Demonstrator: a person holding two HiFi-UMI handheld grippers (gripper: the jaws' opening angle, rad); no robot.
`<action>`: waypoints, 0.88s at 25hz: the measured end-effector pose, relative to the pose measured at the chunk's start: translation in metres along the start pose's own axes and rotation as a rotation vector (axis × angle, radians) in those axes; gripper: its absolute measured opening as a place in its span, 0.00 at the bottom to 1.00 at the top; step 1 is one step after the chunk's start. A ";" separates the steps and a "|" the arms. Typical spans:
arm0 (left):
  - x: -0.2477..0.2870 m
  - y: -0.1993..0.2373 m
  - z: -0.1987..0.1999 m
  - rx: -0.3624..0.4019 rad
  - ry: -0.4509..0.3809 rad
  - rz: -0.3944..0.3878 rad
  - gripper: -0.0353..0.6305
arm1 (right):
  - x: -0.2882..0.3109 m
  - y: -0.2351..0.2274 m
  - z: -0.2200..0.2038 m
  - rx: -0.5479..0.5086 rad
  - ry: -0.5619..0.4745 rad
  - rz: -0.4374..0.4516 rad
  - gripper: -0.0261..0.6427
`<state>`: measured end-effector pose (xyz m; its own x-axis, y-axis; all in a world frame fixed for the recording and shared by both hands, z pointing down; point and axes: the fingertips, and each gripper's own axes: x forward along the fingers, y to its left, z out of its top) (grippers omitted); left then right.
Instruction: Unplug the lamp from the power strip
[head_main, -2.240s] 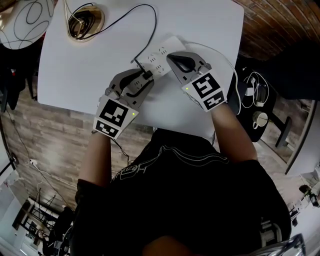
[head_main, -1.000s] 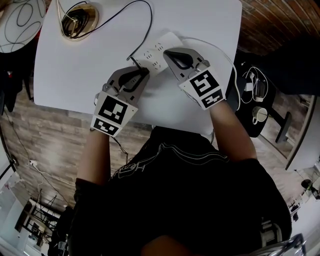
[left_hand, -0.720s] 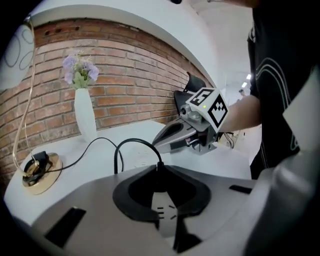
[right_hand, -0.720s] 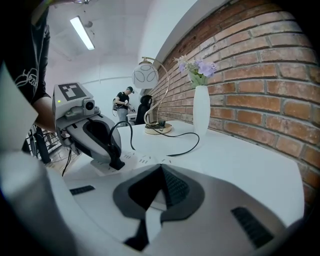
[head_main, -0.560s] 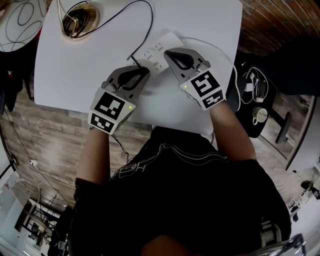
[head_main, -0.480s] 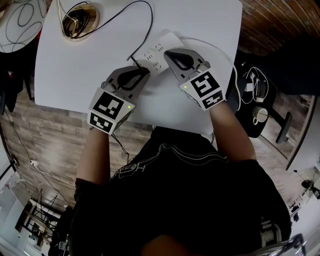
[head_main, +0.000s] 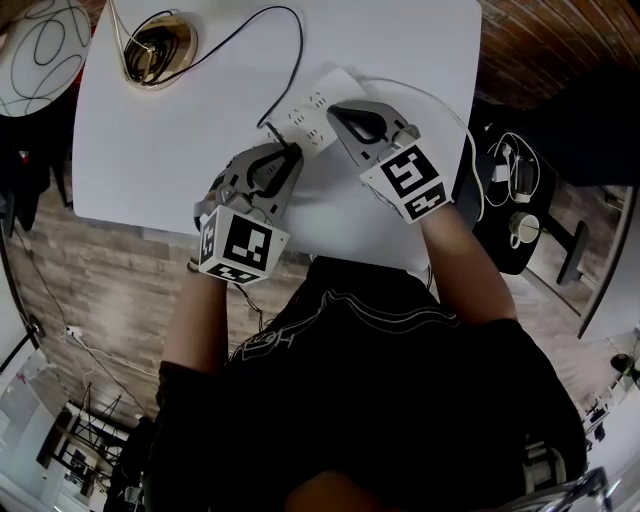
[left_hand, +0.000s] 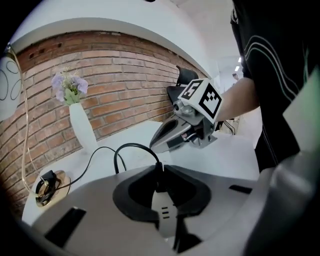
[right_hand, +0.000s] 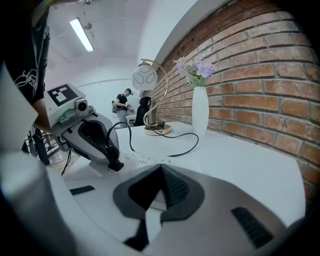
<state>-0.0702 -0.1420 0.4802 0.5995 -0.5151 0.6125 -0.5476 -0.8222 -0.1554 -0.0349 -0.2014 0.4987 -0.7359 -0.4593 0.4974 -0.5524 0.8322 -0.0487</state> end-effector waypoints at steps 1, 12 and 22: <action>0.000 0.000 0.000 -0.010 -0.002 -0.004 0.12 | 0.000 0.000 0.001 0.000 -0.004 -0.002 0.03; 0.000 0.009 -0.001 -0.367 -0.027 -0.105 0.12 | -0.001 -0.002 0.000 0.006 -0.021 -0.016 0.03; 0.000 -0.001 0.001 -0.022 0.031 0.007 0.12 | -0.001 -0.001 0.000 -0.002 -0.023 -0.015 0.03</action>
<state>-0.0691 -0.1415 0.4801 0.5772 -0.5128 0.6354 -0.5649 -0.8127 -0.1428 -0.0335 -0.2019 0.4982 -0.7363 -0.4789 0.4780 -0.5628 0.8257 -0.0396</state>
